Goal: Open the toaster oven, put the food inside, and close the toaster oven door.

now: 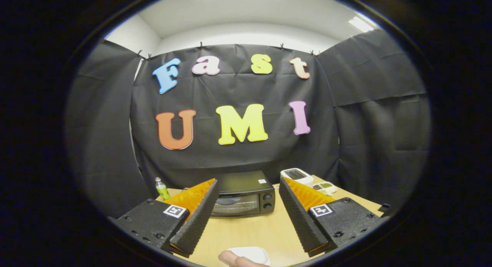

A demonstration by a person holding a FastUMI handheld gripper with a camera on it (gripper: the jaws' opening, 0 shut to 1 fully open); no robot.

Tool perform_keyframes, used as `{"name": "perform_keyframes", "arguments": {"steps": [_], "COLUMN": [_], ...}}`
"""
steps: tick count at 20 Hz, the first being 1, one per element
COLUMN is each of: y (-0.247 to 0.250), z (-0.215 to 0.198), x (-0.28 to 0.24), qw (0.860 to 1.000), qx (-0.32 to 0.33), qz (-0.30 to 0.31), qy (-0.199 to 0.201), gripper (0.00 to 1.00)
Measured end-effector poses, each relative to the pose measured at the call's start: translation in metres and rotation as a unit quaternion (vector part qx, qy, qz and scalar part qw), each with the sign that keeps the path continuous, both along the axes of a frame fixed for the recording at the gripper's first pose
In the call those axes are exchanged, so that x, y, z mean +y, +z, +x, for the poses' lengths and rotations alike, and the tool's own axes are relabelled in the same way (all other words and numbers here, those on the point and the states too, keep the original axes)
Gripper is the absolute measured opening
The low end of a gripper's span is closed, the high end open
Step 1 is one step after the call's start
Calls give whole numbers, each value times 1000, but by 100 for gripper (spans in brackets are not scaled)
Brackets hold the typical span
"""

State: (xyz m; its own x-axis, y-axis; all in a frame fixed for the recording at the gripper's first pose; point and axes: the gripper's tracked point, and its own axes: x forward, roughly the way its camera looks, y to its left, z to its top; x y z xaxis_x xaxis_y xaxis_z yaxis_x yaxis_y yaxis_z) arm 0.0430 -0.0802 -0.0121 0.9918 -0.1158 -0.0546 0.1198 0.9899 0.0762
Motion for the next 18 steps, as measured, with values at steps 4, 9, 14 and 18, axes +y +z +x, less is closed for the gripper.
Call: {"name": "perform_keyframes", "arguments": {"steps": [4,9,14,18], "y": [-16,-27,-35,-37], "z": [-28,-50,-67,-81], "x": [1,16,31,50], "qw": [1000,1000,999,998], "qx": [6,9,13,13], "qz": [-15,7,8,-12], "qy": [4,25,35,59], "gripper": [100,100,100,100]}}
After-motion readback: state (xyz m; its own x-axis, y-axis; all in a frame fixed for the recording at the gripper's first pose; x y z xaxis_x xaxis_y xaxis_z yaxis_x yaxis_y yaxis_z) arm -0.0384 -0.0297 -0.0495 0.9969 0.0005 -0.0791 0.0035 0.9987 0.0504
